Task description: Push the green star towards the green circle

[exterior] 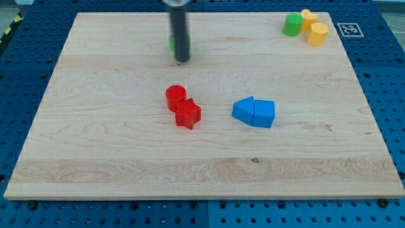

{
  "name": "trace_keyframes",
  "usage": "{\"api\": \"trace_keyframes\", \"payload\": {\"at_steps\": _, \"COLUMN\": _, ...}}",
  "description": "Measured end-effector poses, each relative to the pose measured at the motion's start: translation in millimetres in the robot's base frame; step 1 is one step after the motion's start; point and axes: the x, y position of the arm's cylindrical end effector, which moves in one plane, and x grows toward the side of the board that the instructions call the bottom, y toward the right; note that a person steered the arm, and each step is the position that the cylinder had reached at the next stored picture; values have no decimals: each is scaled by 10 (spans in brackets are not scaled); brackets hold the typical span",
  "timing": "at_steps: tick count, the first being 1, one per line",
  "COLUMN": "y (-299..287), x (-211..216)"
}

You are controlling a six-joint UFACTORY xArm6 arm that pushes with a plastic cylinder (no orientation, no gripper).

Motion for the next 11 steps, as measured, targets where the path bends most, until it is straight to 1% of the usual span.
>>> {"api": "trace_keyframes", "payload": {"at_steps": 1, "y": 674, "x": -197}}
{"api": "trace_keyframes", "payload": {"at_steps": 2, "y": 469, "x": 230}}
{"api": "trace_keyframes", "payload": {"at_steps": 3, "y": -114, "x": 753}}
{"api": "trace_keyframes", "payload": {"at_steps": 4, "y": -962, "x": 723}}
{"api": "trace_keyframes", "payload": {"at_steps": 5, "y": -1409, "x": 385}}
{"api": "trace_keyframes", "payload": {"at_steps": 6, "y": -1346, "x": 44}}
{"api": "trace_keyframes", "payload": {"at_steps": 7, "y": -928, "x": -236}}
{"api": "trace_keyframes", "payload": {"at_steps": 8, "y": -308, "x": -335}}
{"api": "trace_keyframes", "payload": {"at_steps": 11, "y": 1135, "x": -340}}
